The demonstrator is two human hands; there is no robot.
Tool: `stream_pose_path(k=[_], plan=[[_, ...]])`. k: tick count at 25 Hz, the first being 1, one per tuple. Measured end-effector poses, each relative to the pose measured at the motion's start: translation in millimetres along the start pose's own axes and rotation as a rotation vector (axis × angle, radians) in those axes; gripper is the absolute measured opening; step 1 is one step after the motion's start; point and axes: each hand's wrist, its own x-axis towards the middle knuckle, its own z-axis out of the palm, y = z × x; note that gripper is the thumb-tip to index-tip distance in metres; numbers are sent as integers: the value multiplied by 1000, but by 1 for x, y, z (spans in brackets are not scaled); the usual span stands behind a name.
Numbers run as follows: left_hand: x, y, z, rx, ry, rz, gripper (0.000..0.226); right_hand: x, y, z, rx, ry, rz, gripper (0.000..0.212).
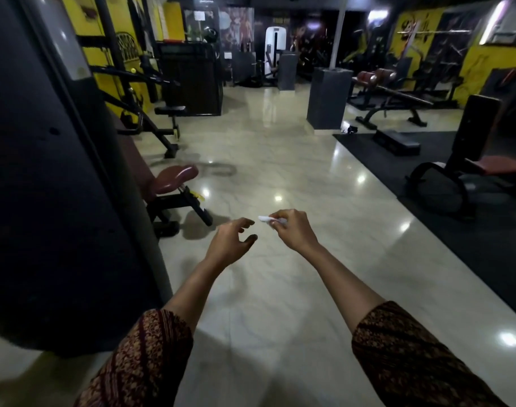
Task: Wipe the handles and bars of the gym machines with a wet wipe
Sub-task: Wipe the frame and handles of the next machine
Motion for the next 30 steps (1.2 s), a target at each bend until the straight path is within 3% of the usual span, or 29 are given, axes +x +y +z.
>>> stream_pose_path(k=[14, 17, 21, 30], plan=[[317, -59, 80, -19, 116, -126, 35, 340, 125, 1, 47, -89, -84, 14], [355, -94, 92, 2, 78, -198, 35, 394, 143, 28, 68, -144, -77, 14], [417, -149, 93, 15, 145, -281, 35, 472, 158, 71, 75, -245, -112, 15], [576, -246, 49, 38, 226, -293, 36, 655, 143, 149, 55, -354, -207, 18]])
